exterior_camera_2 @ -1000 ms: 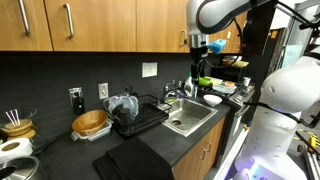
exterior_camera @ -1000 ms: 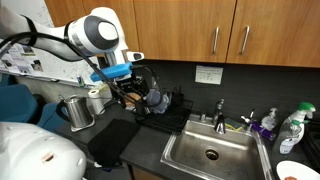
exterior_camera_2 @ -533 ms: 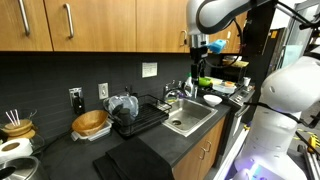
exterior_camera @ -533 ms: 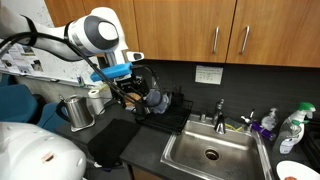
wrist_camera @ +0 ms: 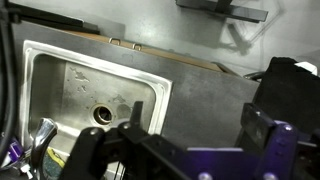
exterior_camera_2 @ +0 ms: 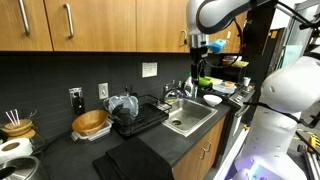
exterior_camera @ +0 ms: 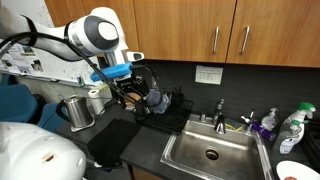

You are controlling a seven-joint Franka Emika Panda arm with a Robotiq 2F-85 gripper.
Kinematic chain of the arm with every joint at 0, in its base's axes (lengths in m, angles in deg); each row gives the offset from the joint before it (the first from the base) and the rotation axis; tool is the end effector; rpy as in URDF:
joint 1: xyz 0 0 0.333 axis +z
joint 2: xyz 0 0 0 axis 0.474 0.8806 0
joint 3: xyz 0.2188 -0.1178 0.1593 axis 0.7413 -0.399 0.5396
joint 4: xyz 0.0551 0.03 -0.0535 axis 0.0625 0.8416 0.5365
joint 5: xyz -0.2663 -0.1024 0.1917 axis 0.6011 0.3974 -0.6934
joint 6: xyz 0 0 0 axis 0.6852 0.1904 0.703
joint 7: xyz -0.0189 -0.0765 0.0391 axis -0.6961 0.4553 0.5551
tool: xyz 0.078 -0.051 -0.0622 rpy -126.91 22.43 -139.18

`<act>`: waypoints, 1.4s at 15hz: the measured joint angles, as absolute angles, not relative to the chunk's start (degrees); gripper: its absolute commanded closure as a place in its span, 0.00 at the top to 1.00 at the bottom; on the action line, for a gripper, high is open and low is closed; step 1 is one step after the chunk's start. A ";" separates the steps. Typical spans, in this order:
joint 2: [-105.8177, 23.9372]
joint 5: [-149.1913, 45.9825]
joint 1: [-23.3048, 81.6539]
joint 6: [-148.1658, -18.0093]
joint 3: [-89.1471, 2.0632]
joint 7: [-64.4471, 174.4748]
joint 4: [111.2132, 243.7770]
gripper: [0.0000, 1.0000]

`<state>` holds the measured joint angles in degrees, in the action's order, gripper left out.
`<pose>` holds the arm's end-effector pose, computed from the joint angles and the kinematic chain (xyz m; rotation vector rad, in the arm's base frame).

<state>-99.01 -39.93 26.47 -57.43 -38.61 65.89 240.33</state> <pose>0.2831 -0.0238 0.4336 2.8831 0.2650 -0.1432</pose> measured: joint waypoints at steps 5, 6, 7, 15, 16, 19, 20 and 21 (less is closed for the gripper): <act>-98.40 -39.93 27.21 -57.43 -38.11 65.62 240.32 1.00; -97.80 -39.92 27.65 -57.43 -37.49 65.45 240.31 1.00; -96.98 -39.91 28.16 -57.44 -36.55 65.03 240.28 1.00; -84.99 -36.85 32.09 -59.55 -28.56 59.63 237.09 1.00; -83.12 -36.26 32.51 -60.10 -27.96 59.17 236.30 1.00; -77.78 -34.35 33.94 -61.80 -26.04 57.54 233.62 1.00; -76.18 -33.72 34.48 -62.09 -25.32 56.76 232.65 1.00; -74.54 -32.98 35.08 -62.21 -24.52 55.87 231.64 1.00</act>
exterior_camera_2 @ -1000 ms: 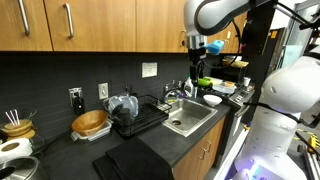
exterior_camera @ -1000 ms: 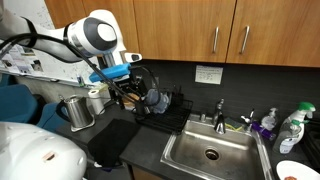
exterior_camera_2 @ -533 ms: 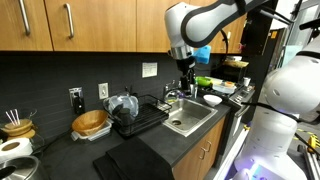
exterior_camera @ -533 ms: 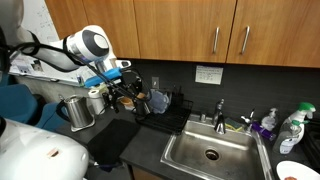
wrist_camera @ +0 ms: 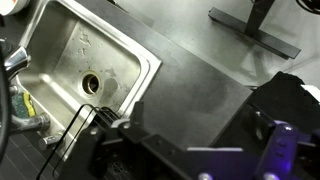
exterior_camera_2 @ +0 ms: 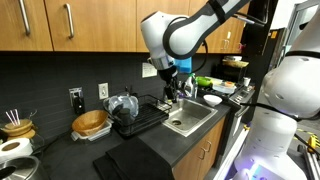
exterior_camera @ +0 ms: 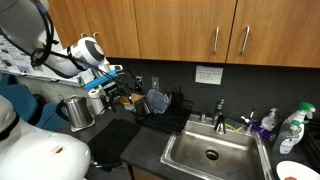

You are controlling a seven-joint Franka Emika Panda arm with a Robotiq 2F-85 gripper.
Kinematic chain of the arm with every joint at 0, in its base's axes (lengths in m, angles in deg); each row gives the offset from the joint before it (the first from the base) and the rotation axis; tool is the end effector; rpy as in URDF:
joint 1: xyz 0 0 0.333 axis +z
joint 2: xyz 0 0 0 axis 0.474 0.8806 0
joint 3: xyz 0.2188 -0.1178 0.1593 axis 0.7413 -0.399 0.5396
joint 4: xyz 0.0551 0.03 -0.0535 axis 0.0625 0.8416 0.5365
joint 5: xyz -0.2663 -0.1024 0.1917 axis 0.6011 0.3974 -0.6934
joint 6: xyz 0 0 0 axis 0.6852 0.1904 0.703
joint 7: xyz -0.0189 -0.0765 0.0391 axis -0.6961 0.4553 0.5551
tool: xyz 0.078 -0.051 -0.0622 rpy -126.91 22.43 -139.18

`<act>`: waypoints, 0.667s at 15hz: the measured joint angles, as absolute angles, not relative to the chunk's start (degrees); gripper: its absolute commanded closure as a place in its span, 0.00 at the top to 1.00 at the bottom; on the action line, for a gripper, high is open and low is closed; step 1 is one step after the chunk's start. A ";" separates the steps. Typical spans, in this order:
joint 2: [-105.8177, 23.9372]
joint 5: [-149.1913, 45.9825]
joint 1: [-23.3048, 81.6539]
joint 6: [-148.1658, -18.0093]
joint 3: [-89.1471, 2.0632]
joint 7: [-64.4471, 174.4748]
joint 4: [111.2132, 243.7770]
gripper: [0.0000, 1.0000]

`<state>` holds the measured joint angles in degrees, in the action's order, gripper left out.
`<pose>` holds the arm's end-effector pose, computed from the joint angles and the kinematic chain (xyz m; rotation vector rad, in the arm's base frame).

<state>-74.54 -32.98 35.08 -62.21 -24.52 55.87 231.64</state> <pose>0.3430 0.1089 0.3614 2.5974 0.6598 -0.2681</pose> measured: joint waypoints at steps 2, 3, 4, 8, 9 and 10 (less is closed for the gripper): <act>-71.10 -31.39 36.45 -62.20 -22.74 53.91 229.60 1.00; -69.34 -30.52 37.20 -62.18 -21.88 52.75 228.59 1.00; -67.50 -29.51 37.97 -62.13 -21.07 51.58 227.52 1.00; -60.39 -26.31 41.15 -61.39 -19.29 49.12 222.63 1.00; -58.73 -25.89 41.96 -61.00 -19.15 49.07 221.19 1.00; -57.20 -25.38 42.75 -60.63 -19.08 49.03 219.80 1.00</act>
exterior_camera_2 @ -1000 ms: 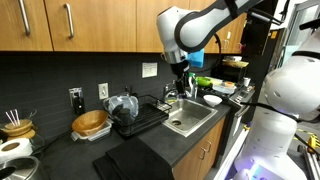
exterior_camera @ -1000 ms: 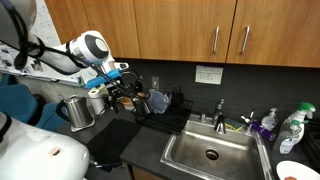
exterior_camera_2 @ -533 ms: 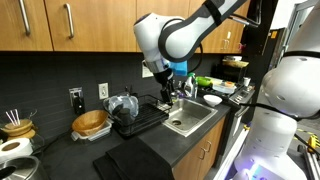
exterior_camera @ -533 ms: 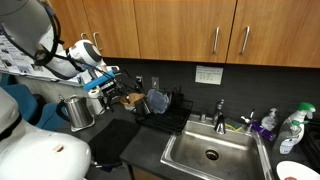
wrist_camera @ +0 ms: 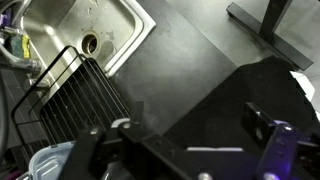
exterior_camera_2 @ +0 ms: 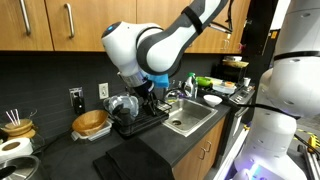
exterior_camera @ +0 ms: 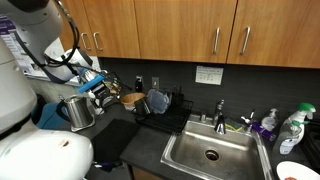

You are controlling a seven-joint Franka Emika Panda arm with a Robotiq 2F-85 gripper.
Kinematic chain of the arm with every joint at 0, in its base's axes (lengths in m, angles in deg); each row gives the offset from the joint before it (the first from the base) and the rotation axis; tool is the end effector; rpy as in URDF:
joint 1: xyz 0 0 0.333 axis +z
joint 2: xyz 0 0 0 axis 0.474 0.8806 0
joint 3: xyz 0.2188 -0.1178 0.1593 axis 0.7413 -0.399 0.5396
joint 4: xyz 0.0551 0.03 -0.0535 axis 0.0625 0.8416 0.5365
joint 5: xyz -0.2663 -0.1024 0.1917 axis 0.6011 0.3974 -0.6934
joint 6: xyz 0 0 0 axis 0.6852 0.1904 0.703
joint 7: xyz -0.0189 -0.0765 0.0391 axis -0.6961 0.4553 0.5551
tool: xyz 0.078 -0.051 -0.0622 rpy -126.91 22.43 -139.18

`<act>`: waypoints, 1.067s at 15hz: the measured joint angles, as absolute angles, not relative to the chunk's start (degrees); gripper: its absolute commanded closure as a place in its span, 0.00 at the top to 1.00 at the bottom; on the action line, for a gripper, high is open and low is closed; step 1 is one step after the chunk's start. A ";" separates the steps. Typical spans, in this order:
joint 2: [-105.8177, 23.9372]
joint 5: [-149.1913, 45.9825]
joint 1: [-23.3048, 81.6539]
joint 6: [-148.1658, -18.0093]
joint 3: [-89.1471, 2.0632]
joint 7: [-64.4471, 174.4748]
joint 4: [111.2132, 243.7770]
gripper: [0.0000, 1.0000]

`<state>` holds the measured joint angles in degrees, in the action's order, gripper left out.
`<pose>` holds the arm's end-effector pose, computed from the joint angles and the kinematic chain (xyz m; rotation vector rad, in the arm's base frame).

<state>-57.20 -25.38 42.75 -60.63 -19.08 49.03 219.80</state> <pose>0.3652 0.2134 0.3197 2.4238 0.9079 -0.2571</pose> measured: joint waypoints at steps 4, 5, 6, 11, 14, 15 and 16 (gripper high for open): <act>-52.37 -23.72 45.27 -58.17 -19.07 49.08 215.43 1.00; -51.77 -23.61 45.50 -57.90 -19.07 49.08 214.95 1.00; -51.47 -23.58 45.57 -57.76 -19.08 49.09 214.70 1.00; -51.39 -23.57 45.57 -57.54 -19.13 49.14 214.56 1.00; -51.30 -22.91 46.20 -61.02 -19.09 49.82 214.69 1.00; -51.30 -21.83 46.74 -63.87 -19.04 49.94 214.79 1.00; -51.26 -20.80 47.38 -66.75 -18.94 49.92 214.84 1.00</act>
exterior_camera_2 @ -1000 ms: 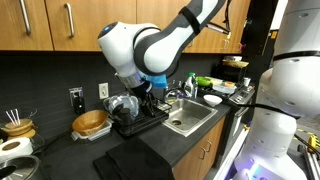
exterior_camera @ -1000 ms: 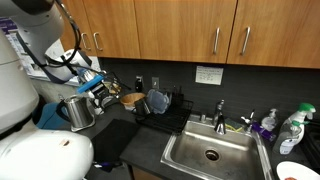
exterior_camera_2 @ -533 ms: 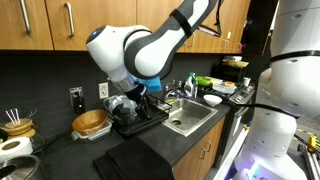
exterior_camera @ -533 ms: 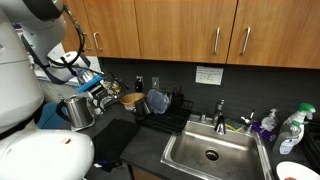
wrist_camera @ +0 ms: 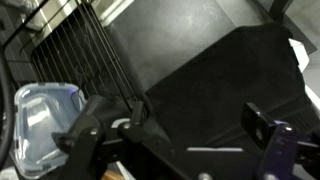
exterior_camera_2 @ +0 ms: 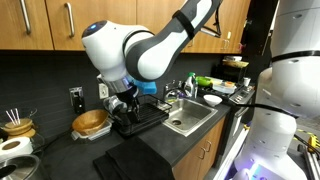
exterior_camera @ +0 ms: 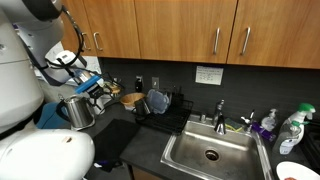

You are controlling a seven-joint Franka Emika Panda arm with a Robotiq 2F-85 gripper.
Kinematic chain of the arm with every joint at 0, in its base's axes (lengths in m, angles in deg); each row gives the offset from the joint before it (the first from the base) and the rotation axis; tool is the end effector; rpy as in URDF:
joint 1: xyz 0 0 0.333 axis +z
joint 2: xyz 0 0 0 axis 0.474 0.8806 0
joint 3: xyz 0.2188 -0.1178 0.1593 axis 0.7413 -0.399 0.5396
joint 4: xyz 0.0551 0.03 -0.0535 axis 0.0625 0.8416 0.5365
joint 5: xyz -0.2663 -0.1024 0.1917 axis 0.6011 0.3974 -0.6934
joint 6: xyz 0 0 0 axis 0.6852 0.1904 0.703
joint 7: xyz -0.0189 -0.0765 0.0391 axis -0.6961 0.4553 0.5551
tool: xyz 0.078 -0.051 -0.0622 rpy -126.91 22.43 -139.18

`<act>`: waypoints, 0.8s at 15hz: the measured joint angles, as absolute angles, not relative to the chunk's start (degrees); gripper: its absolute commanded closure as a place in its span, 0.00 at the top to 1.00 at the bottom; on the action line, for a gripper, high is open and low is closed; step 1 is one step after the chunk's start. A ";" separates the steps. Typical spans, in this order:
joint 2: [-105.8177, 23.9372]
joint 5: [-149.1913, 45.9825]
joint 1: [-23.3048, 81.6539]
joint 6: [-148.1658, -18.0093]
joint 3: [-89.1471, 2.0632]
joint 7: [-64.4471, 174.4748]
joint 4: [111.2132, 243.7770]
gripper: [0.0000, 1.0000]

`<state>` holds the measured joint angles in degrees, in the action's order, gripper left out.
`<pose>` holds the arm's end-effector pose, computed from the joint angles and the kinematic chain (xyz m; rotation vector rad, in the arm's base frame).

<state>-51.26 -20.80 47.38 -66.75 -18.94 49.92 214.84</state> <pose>0.3752 0.2706 0.3107 2.3711 1.1316 -0.1039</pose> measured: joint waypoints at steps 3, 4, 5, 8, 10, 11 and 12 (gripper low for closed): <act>-51.25 -18.21 49.18 -76.60 -18.71 49.52 215.41 1.00; -51.26 -17.56 49.27 -80.70 -18.73 49.30 215.97 1.00; -51.27 -17.18 49.23 -85.03 -18.93 49.11 216.74 1.00; -51.27 -17.11 48.16 -99.38 -20.89 48.36 219.81 1.00; -51.23 -17.14 46.40 -108.63 -22.50 47.36 222.08 1.00; -51.14 -17.14 45.45 -112.95 -23.33 46.75 223.11 1.00; -50.94 -17.15 44.44 -117.51 -24.20 46.15 224.12 1.00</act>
